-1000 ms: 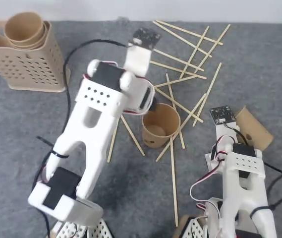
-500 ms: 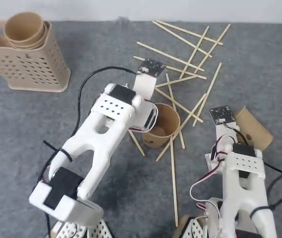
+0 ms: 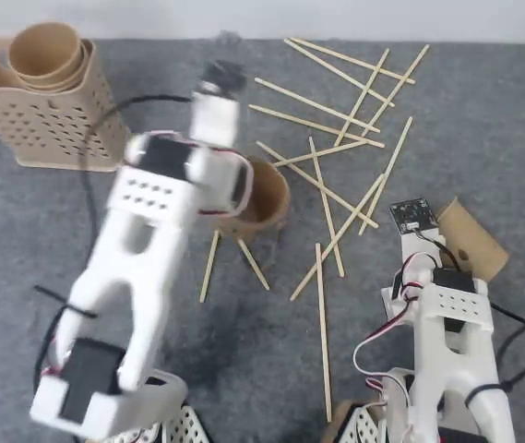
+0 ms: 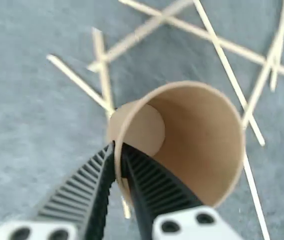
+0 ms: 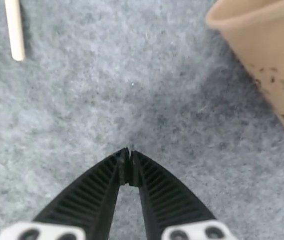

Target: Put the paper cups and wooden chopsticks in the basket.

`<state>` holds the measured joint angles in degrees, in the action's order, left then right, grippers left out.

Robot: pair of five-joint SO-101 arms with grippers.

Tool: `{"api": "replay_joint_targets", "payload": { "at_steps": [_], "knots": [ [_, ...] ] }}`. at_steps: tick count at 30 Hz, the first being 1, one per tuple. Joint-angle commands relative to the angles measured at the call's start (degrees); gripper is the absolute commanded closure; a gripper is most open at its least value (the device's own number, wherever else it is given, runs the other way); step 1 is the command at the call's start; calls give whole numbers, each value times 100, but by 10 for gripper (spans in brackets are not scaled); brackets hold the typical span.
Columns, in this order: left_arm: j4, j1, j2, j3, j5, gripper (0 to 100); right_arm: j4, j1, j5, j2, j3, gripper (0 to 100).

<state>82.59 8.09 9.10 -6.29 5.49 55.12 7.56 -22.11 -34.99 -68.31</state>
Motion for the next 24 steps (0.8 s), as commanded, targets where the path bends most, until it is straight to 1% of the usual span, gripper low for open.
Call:
{"api": "replay_joint_targets", "payload": {
  "at_steps": [1,7,11,14,18,20,24],
  "knots": [
    [97,-607,615,541,79,990,-57,57,-62,-224,35,991],
    [70,-1846,949,1376,1178,990,-48,57,-62,-224,26,991],
    [70,-2470,826,2281,1688,990,-48,57,-62,-224,26,991],
    [79,-2787,598,3037,2092,990,-48,57,-62,-224,26,991],
    [79,-3015,88,4084,2497,989,-48,57,-62,-224,18,991],
    [70,-3112,-264,4629,2725,989,-40,57,-62,-224,18,991],
    [70,-3288,-1231,5780,2954,989,-40,57,-62,-224,18,991]
  ]
}}
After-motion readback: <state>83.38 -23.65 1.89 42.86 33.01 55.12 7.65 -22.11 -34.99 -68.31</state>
